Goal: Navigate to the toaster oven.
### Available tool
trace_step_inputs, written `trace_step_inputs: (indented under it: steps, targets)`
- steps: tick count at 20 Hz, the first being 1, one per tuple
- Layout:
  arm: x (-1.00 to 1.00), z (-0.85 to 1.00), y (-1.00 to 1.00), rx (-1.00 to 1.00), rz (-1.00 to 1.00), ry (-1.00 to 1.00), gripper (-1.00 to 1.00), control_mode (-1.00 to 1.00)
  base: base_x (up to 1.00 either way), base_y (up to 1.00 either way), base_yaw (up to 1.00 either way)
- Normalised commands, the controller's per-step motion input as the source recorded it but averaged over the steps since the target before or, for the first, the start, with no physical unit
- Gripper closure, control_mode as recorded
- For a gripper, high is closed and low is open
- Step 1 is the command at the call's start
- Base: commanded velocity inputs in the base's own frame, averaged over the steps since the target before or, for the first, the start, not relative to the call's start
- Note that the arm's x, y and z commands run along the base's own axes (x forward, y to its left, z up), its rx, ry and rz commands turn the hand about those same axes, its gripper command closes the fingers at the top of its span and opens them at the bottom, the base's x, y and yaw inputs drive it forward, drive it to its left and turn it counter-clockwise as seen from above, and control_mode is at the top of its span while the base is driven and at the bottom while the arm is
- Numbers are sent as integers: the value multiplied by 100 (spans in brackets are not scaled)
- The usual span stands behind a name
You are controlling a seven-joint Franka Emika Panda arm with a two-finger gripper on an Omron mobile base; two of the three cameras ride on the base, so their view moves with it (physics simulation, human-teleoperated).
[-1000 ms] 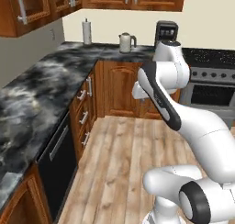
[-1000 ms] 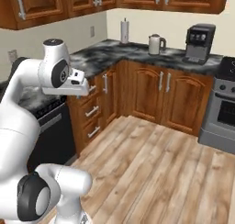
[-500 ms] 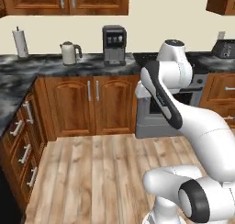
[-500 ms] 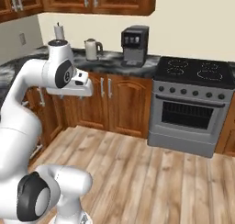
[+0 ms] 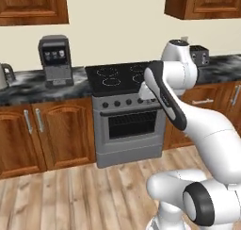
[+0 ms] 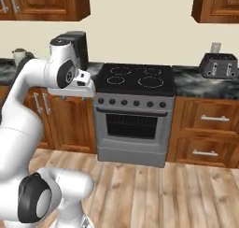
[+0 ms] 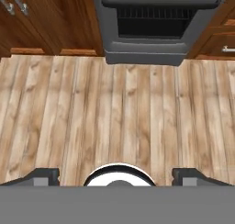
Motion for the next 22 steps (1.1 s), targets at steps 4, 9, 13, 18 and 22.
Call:
trace_step_inputs:
  steps: [4,9,13,18,22]
  targets:
    - [0,0,0,0,0,0,-100,100,83,-100,-26]
    - [0,0,0,0,0,0,-100,100,94,-43,-15]
    - [0,0,0,0,0,0,-100,100,93,29,-17]
    - [0,0,0,0,0,0,-100,100,90,30,-3]
    - [0,0,0,0,0,0,-100,100,53,-78,1]
